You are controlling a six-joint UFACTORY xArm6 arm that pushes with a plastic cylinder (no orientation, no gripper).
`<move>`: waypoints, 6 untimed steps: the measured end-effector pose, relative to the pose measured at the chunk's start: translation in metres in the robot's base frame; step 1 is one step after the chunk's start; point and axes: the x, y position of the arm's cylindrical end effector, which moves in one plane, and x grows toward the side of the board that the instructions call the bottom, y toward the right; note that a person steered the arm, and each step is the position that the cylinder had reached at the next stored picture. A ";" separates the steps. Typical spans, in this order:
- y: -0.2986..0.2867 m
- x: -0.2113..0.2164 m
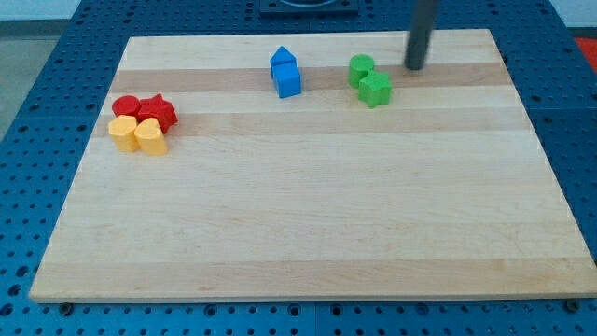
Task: Move the green star slightly to the left
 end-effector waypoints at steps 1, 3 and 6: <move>0.024 0.052; -0.043 0.094; -0.041 0.067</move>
